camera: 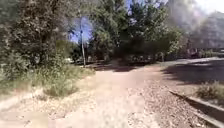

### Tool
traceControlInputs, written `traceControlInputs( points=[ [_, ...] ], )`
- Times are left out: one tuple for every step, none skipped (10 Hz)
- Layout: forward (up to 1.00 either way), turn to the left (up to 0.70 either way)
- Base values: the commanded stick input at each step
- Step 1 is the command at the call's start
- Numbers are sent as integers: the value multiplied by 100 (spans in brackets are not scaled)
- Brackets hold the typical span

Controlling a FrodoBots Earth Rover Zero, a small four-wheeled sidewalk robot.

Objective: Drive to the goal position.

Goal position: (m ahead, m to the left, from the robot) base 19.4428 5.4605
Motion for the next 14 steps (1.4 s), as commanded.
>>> traceControlInputs(
  points=[
    [85,0],
    [85,0],
    [85,0],
    [85,0],
    [85,0],
    [85,0],
    [85,0],
    [85,0],
    [85,0],
    [85,0],
    [85,0],
    [85,0],
    [85,0],
    [85,0]
  ],
)
